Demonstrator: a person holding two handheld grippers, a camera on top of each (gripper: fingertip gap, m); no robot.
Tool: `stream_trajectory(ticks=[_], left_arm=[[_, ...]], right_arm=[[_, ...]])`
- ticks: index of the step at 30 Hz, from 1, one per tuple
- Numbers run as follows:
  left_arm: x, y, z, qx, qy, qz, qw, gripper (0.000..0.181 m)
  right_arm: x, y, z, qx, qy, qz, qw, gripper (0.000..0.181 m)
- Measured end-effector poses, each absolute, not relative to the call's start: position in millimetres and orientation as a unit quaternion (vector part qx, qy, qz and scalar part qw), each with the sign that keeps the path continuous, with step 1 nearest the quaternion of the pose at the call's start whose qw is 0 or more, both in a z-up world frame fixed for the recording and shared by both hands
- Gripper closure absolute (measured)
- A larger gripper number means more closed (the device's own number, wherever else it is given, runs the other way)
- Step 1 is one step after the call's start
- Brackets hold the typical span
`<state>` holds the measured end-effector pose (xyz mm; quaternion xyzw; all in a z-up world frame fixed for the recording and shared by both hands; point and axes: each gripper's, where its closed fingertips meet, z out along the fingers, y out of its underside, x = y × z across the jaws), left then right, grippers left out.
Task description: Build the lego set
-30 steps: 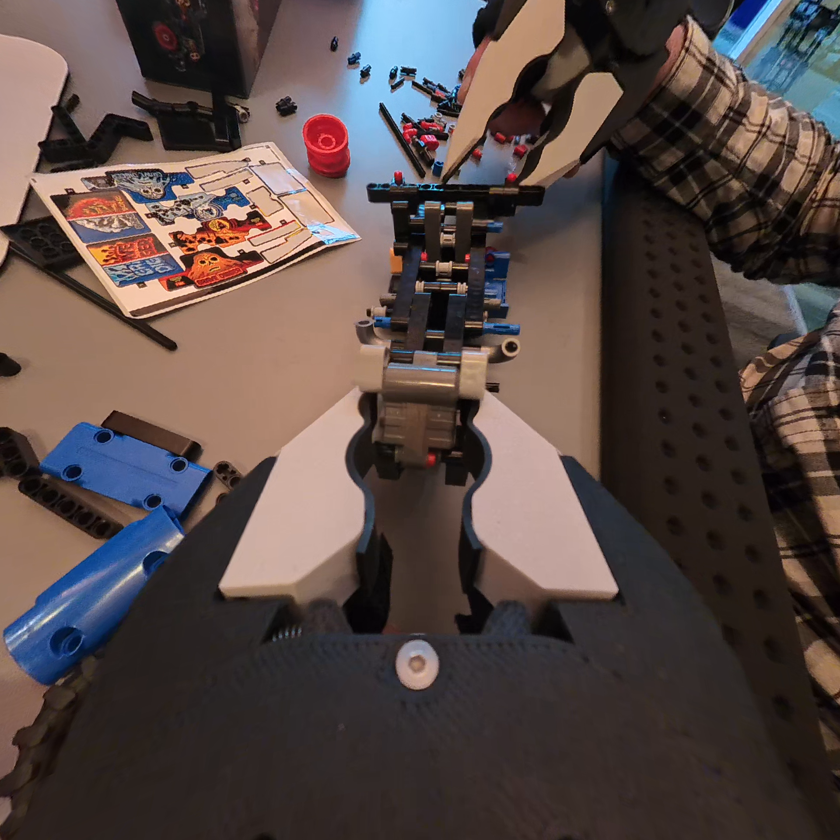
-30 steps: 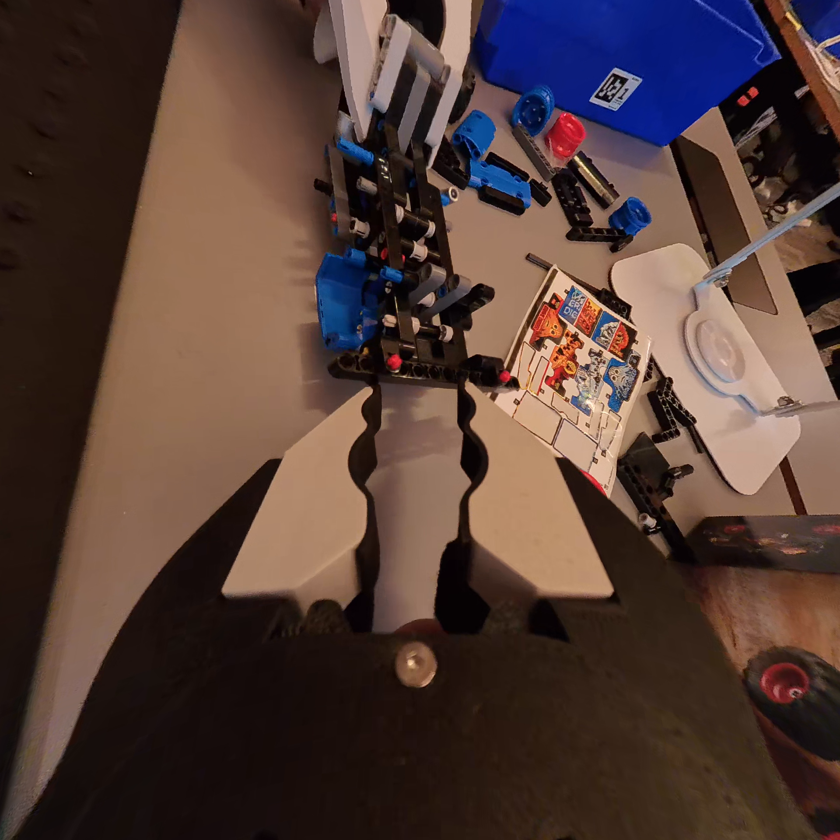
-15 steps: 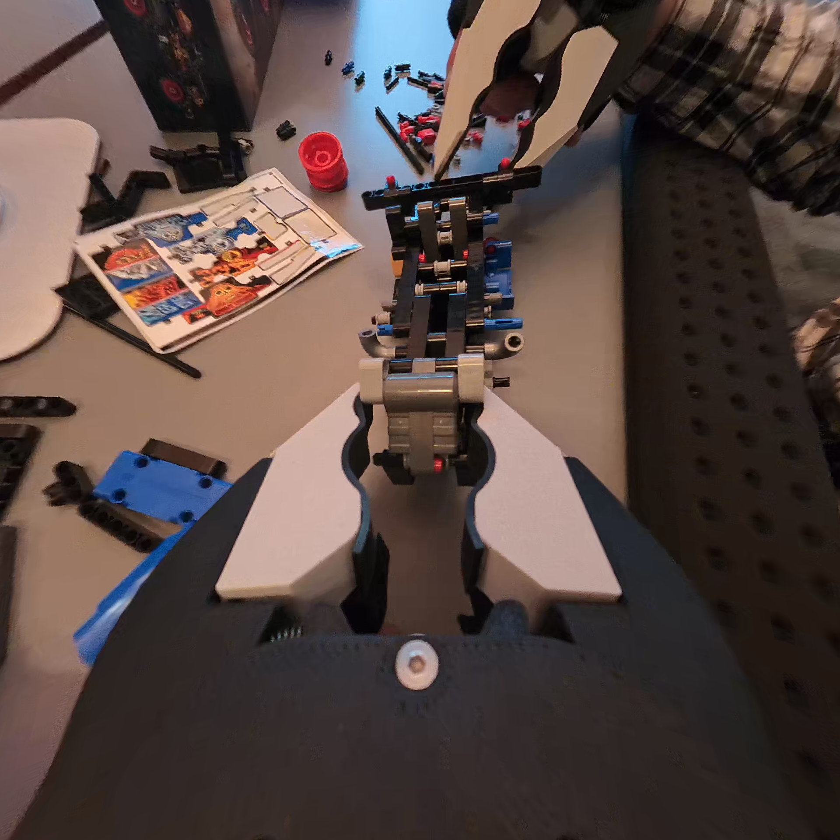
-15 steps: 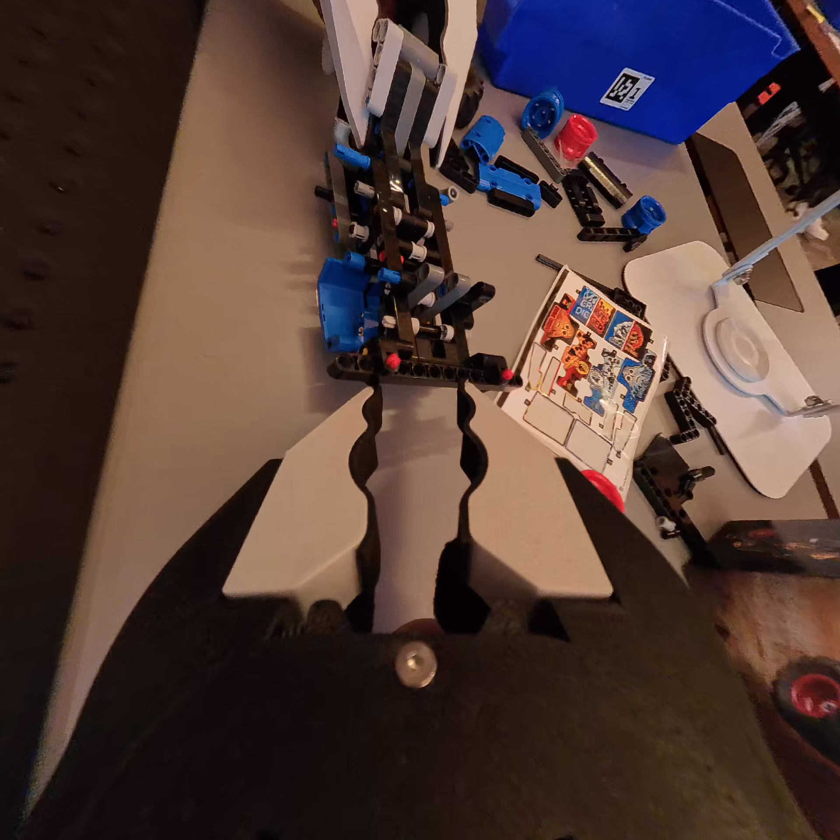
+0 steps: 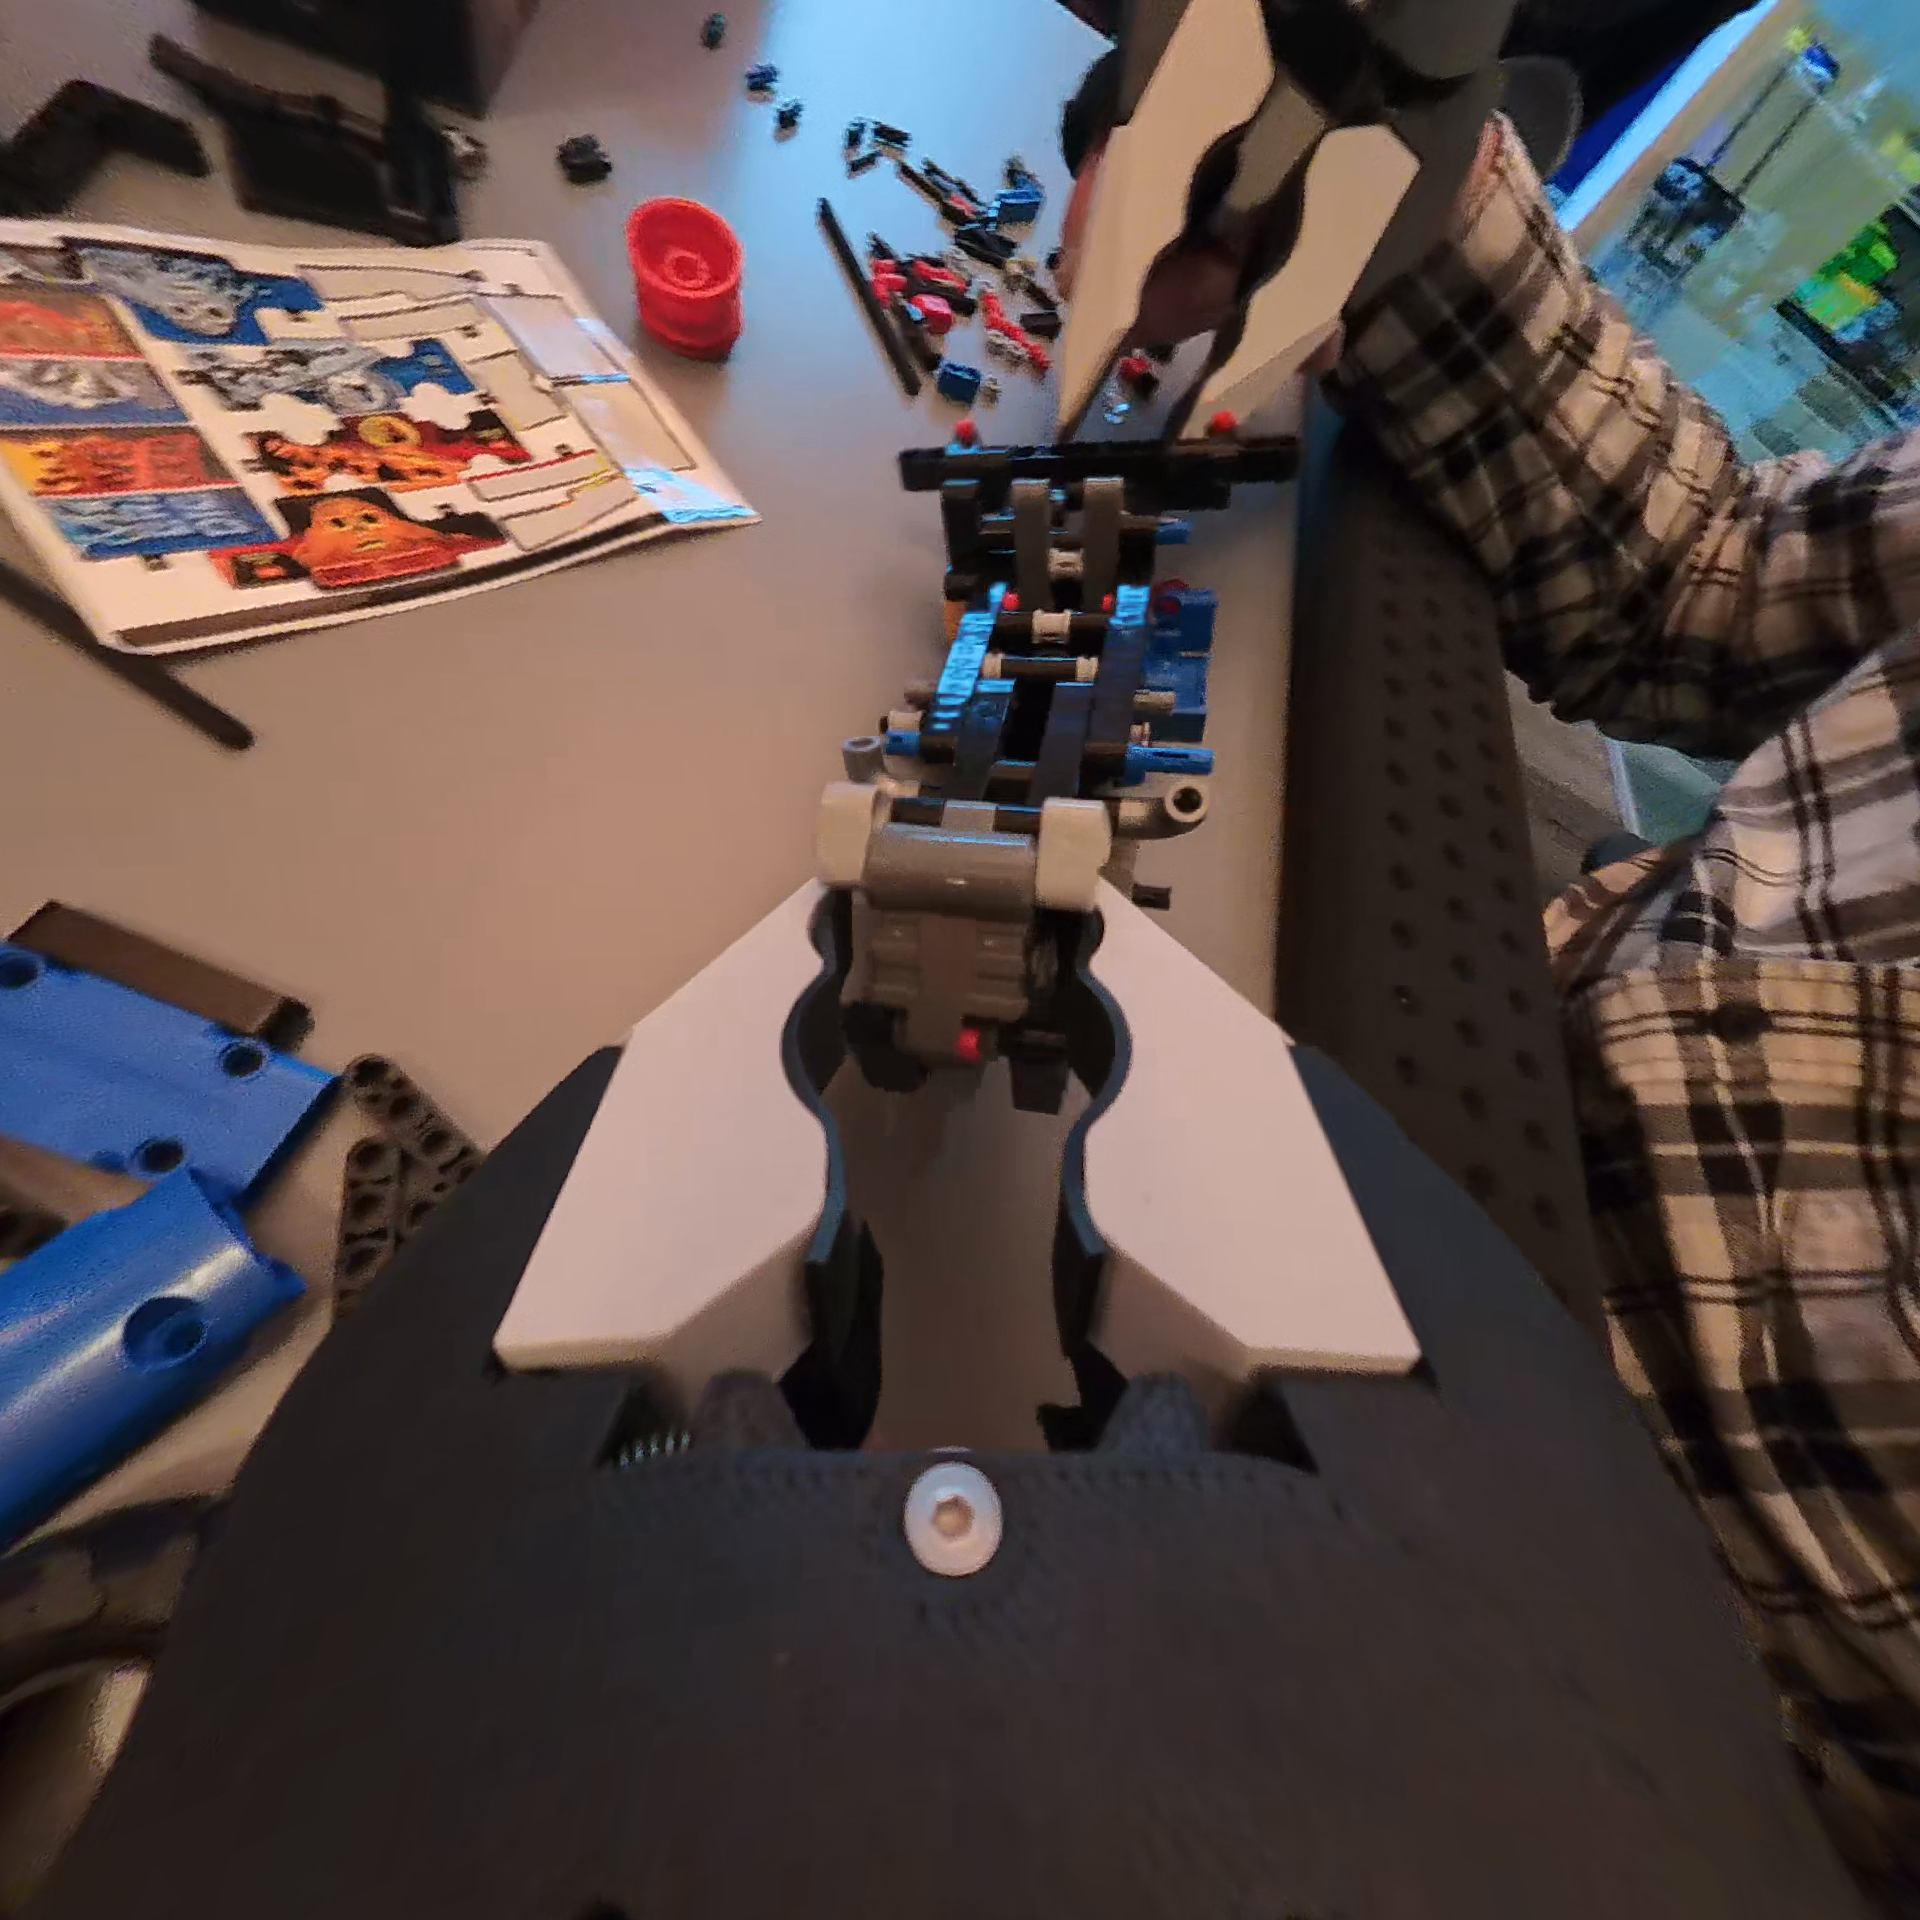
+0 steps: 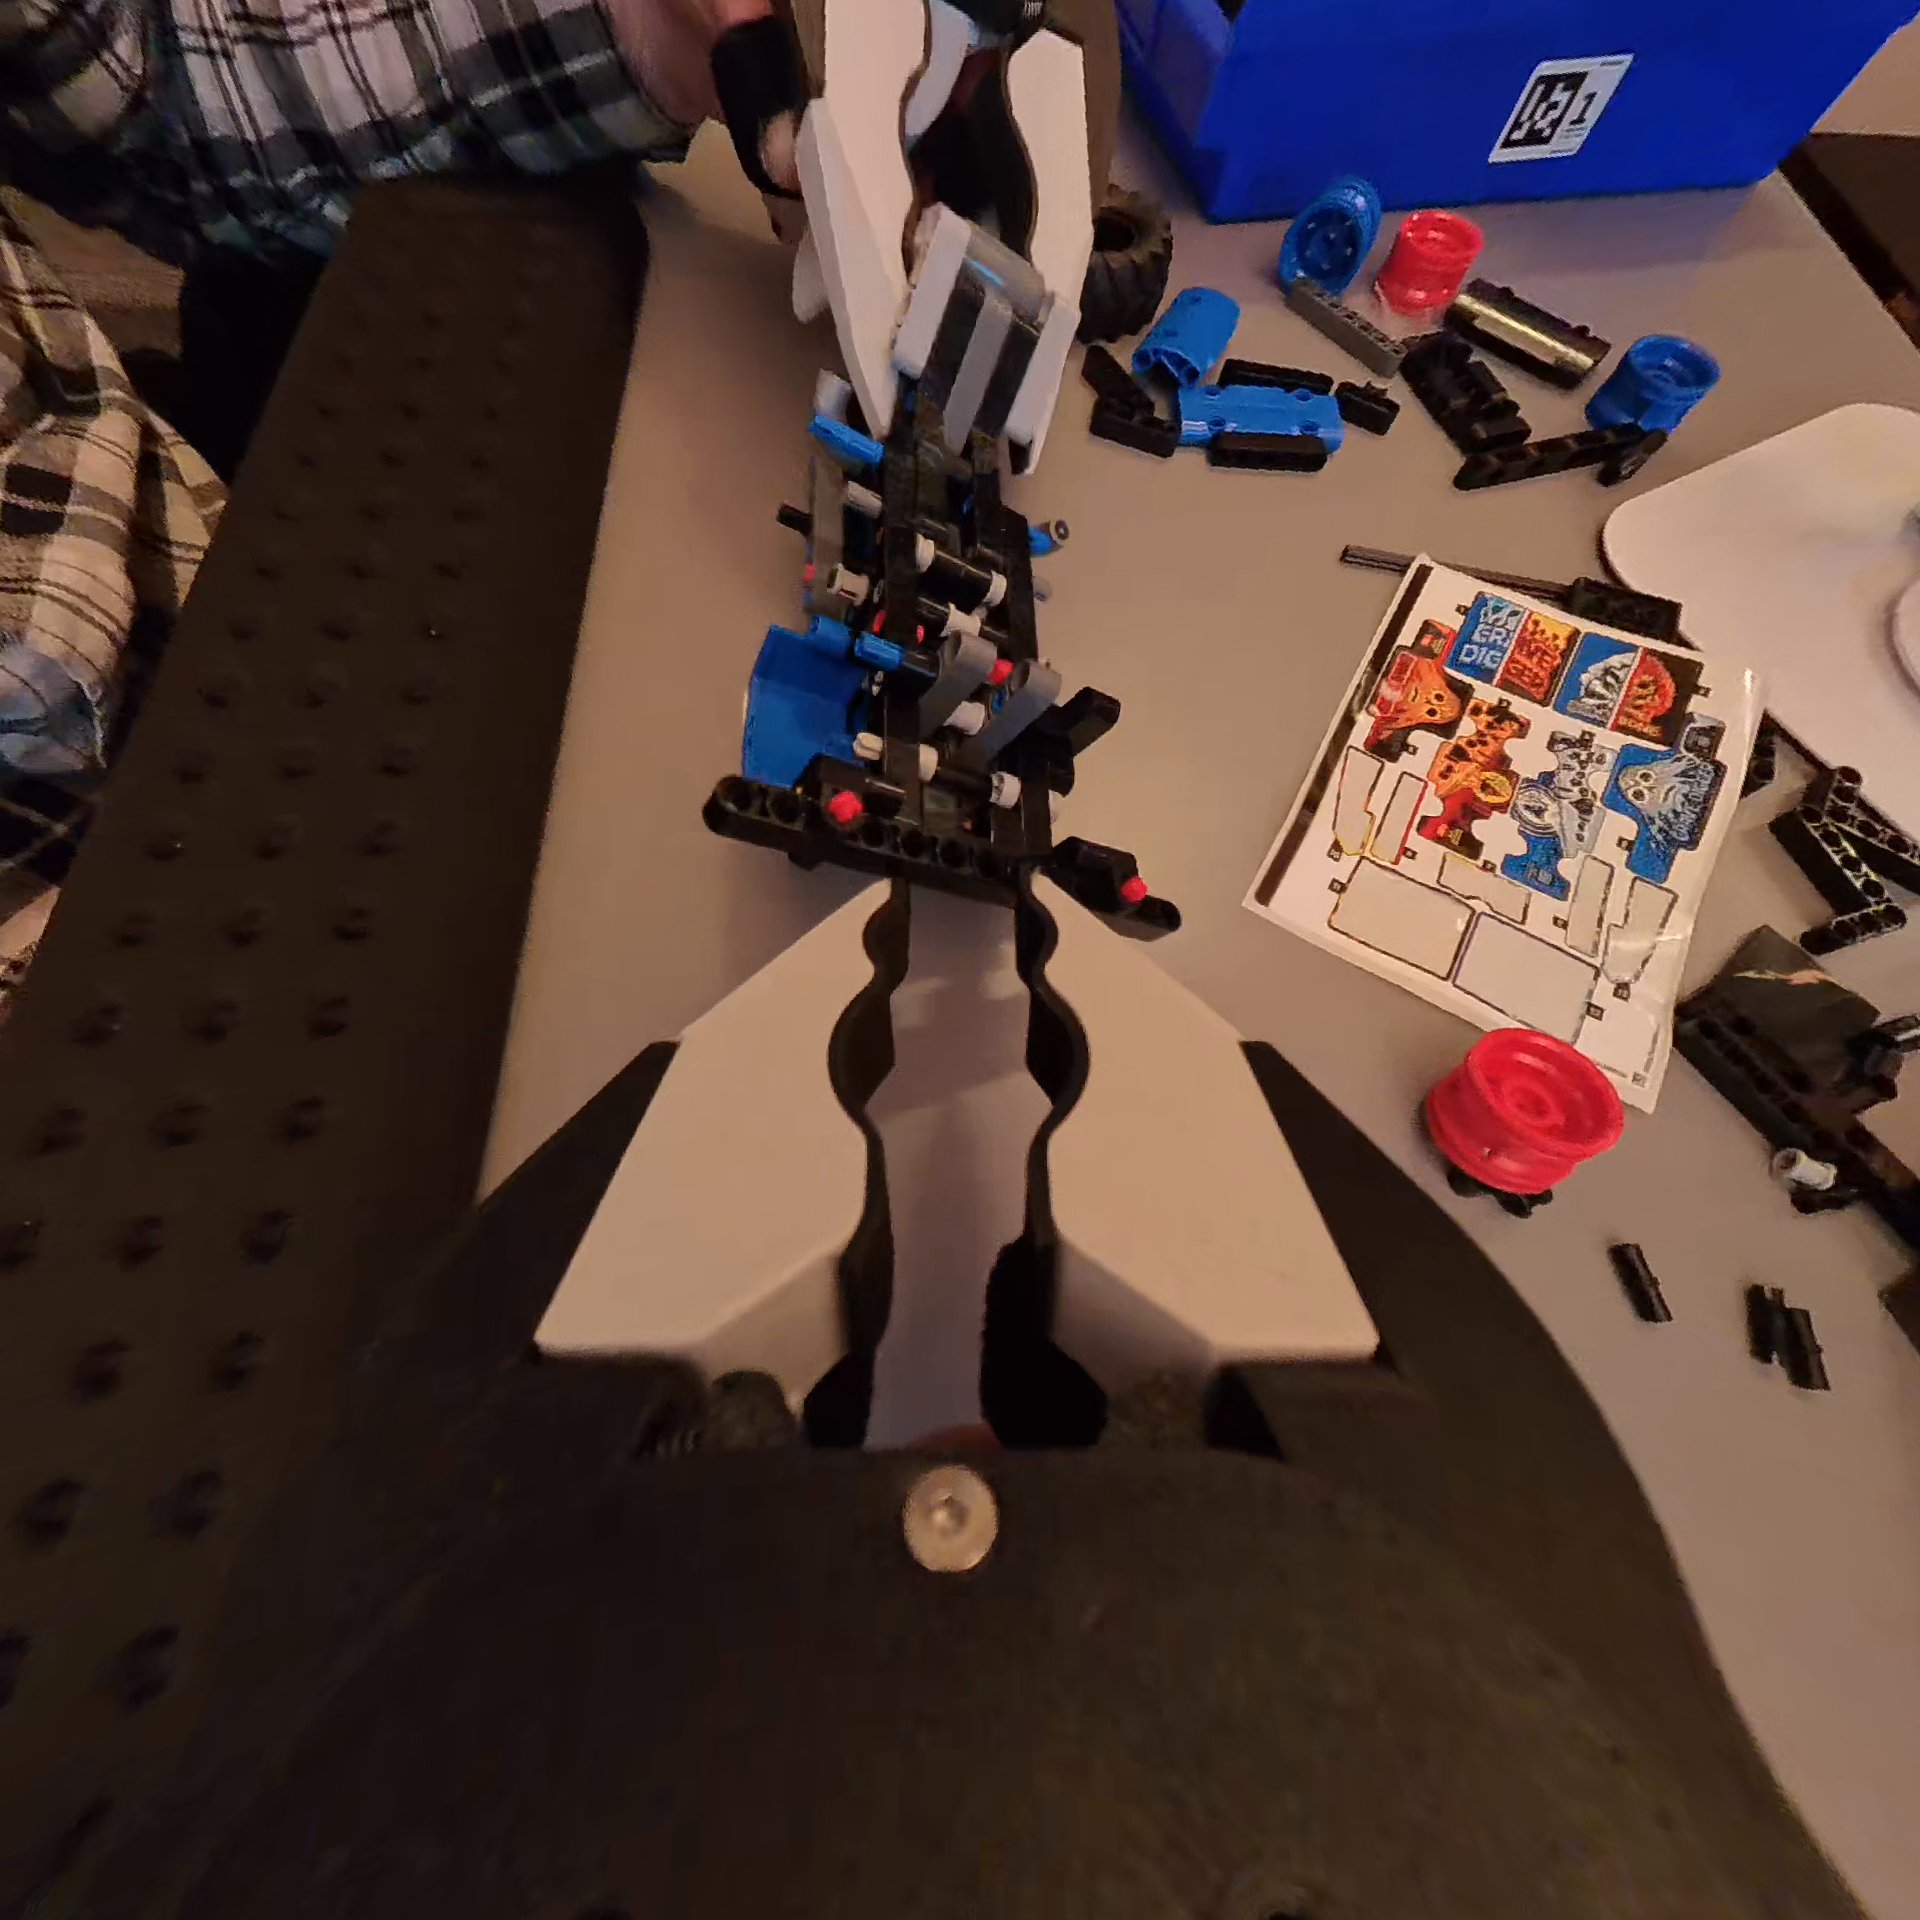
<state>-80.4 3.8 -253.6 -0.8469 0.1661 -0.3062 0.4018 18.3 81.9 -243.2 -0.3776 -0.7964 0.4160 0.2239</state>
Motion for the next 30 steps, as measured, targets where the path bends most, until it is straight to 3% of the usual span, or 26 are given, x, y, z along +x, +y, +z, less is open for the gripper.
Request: stream_trajectory(ticks=[7, 15, 23, 30], left_arm=[[-80, 7, -254, -0.845, 0.164, -0.307, 0.406, 0.147], [-59, -3, -257, -0.846, 0.211, -0.3, 0.387, 0.144], [-47, -9, -258, -0.85, 0.235, -0.276, 0.382, 0.145], [-38, -17, -257, -0.847, 0.265, -0.274, 0.371, 0.138]], right_arm=[[11, 95, -248, -0.409, -0.783, 0.408, 0.231, 0.161], [13, 113, -260, -0.428, -0.803, 0.323, 0.26, 0.145], [64, 199, -212, -0.539, -0.725, 0.211, 0.374, 0.15], [120, 213, -225, -0.6, -0.697, 0.221, 0.325, 0.155]])
